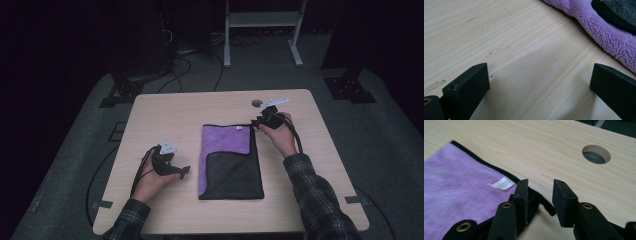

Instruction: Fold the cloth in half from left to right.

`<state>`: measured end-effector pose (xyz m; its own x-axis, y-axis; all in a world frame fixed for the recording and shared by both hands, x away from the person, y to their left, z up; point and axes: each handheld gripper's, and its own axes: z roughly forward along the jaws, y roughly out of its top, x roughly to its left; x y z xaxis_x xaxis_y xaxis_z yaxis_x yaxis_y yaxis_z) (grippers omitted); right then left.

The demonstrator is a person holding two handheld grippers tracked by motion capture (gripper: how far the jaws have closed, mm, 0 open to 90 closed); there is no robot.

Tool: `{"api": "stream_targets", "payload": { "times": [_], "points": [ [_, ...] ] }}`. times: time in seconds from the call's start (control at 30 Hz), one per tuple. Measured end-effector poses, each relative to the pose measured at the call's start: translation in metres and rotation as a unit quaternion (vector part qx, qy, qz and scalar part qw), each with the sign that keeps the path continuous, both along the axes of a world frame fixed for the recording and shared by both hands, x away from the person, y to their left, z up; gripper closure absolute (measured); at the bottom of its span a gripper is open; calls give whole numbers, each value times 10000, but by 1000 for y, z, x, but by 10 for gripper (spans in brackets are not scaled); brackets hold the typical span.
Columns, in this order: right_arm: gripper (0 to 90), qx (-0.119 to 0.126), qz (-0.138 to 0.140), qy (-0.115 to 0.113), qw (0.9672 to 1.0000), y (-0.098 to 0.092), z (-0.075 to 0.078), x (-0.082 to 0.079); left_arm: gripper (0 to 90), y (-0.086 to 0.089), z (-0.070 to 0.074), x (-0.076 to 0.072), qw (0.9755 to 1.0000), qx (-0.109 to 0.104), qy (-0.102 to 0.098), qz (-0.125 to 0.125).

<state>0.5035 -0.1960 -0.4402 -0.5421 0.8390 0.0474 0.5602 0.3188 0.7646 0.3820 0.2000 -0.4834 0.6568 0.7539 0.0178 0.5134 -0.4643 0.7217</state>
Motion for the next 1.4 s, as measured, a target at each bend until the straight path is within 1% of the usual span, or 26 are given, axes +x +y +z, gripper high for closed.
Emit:
{"api": "stream_targets", "payload": {
  "times": [0.03, 0.1, 0.2, 0.27, 0.37, 0.47, 0.67, 0.77, 0.9, 1.0, 1.13, 1.33, 1.4],
  "points": [
    [637, 51, 50, 11, 10000, -2, 2, -4, 13, 0, 0, 0, 10000, 8, 2, -2],
    [636, 154, 114, -37, 9998, -4, 4, -10, 13, 0, 0, 0, 10000, 5, 2, -2],
    [628, 198, 279, -90, 9994, -3, 7, -21, 13, 0, 0, 0, 10000, 1, 3, -1],
    [622, 217, 377, -122, 9990, -1, 8, -28, 13, 0, 0, 0, 10000, 9, 10, -6],
    [622, 315, 564, -109, 9979, 4, 10, -39, 13, 0, 0, 0, 10000, 11, 13, -4],
    [621, 387, 714, -167, 9966, 10, 12, -47, 13, 0, 0, 0, 10000, 10, 14, -5],
    [617, 513, 1121, -220, 9921, 31, 17, -63, 13, 0, 0, 0, 10000, 12, 15, -7],
    [614, 552, 1351, -180, 9891, 45, 16, -69, 13, 0, 0, 0, 10000, 10, 16, -4],
    [611, 584, 1673, -79, 9842, 65, 12, -76, 13, 0, 0, 0, 10000, 3, 14, 1],
    [611, 548, 1853, -34, 9811, 80, 7, -77, 13, 0, 0, 0, 10000, -3, 14, 5],
    [611, 489, 1985, 65, 9789, 98, -2, -77, 13, 0, 0, 0, 10000, -6, 15, 6],
    [603, 328, 2173, 206, 9753, 121, -19, -74, 13, 0, 0, 0, 10000, 26, 10, -25],
    [604, 176, 2225, 240, 9745, 127, -26, -75, 13, 0, 0, 0, 10000, 8, 10, -17]
  ]
}}
